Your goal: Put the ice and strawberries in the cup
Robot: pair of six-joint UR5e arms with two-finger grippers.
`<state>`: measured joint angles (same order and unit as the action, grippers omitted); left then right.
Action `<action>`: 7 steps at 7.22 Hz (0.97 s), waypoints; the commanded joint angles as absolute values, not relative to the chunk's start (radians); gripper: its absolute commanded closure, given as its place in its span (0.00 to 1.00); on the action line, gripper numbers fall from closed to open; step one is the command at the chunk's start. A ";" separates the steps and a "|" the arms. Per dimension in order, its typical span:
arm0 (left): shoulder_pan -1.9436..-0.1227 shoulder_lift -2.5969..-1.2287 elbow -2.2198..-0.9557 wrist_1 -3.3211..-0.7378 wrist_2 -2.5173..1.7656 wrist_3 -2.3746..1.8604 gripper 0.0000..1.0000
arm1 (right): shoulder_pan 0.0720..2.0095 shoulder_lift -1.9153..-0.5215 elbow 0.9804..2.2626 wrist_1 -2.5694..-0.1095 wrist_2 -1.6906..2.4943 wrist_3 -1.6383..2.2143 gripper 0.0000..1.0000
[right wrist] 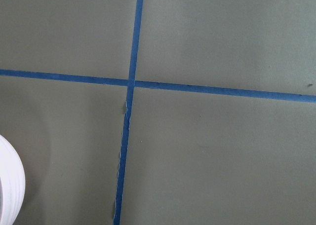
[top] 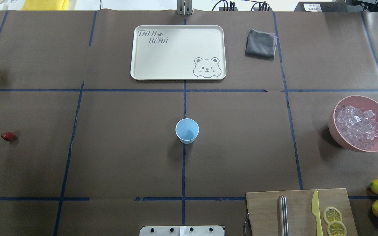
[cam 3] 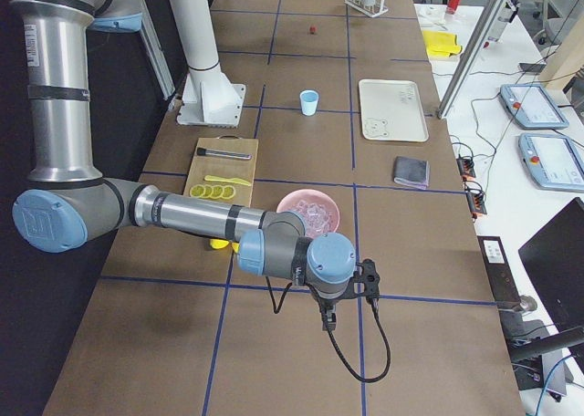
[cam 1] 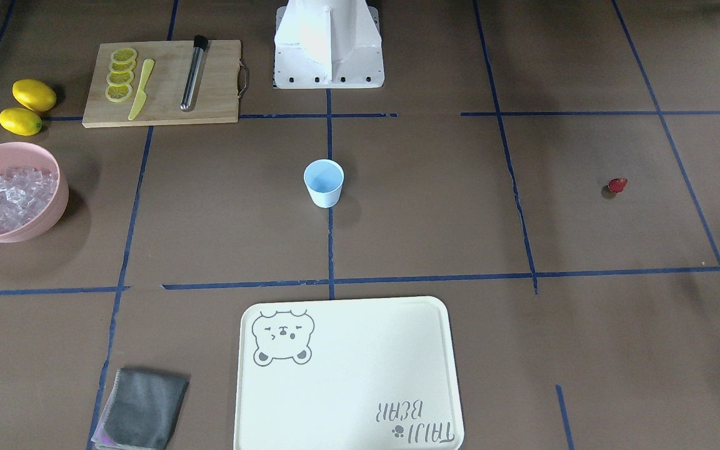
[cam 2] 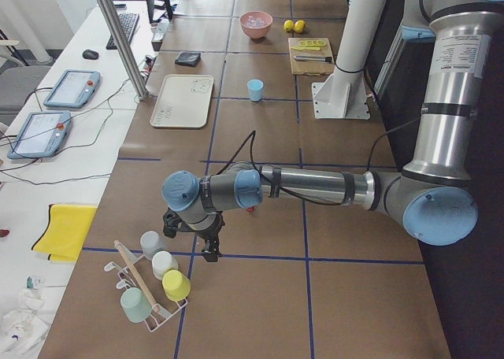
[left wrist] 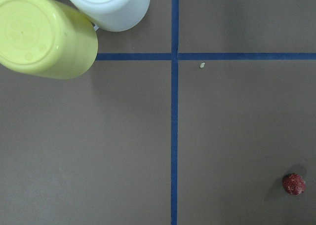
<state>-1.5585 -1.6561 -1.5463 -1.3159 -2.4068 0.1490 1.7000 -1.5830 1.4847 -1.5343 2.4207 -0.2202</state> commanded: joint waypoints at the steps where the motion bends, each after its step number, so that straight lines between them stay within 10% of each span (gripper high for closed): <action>1: -1.559 -1.657 -1.546 -1.316 -2.407 0.149 0.00 | 1.700 -1.585 1.485 -1.531 2.416 -0.221 0.00; 7: -1.559 -1.652 -1.557 -1.318 -2.405 0.149 0.00 | 1.639 -1.562 1.607 -1.529 2.335 -0.216 0.00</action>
